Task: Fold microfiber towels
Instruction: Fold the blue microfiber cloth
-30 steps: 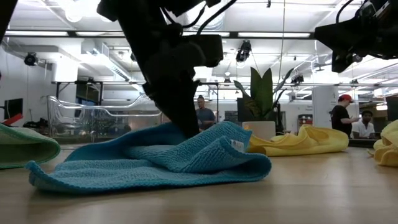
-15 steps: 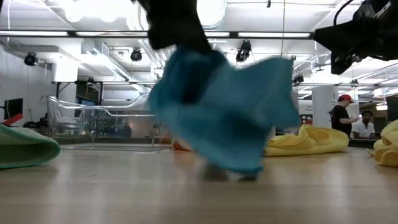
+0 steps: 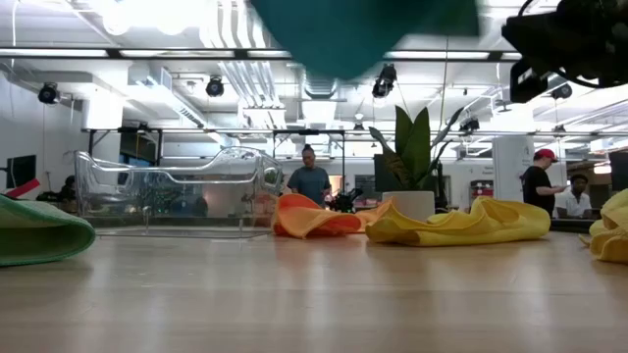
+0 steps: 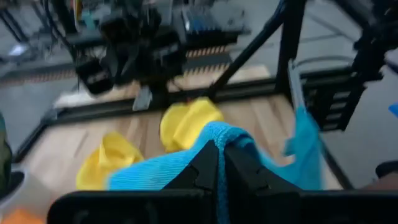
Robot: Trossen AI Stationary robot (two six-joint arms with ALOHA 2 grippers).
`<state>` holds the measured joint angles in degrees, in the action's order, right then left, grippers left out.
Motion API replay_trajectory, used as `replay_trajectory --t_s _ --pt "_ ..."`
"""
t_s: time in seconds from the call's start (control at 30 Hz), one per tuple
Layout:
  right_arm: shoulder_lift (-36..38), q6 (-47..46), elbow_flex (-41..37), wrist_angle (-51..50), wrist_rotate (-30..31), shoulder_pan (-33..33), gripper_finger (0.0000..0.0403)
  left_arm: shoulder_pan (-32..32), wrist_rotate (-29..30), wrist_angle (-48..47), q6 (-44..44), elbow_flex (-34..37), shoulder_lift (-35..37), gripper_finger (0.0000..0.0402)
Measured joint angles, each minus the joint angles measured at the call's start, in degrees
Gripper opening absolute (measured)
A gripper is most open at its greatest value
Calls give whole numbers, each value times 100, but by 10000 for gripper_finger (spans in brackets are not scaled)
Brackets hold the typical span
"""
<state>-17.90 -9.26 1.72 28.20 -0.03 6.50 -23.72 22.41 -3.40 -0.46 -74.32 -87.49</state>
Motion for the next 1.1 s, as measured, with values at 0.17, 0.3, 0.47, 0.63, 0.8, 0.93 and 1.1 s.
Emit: replay_trajectory --t_s 0.17,0.3,0.47,0.63,0.8,0.93,1.1 --pt "-426 38 0 666 -2 0 43 -50 896 -172 13 109 29 0" --pt "-574 93 0 823 -2 0 43 -47 1747 -652 -840 306 -36 0" --pt "-594 -46 0 850 1 0 43 -262 2805 -659 -953 321 188 0" --pt "-623 -57 126 1015 28 0 43 -158 2202 -704 -976 350 158 0" --pt "-1063 197 759 921 44 2 43 -136 2508 -557 -1011 343 154 0" --pt "-1760 580 1413 632 8 2 43 -51 2610 -505 -1124 350 145 0" --pt "-2912 930 2247 481 0 6 43 -1 2618 -302 -1120 348 145 0"
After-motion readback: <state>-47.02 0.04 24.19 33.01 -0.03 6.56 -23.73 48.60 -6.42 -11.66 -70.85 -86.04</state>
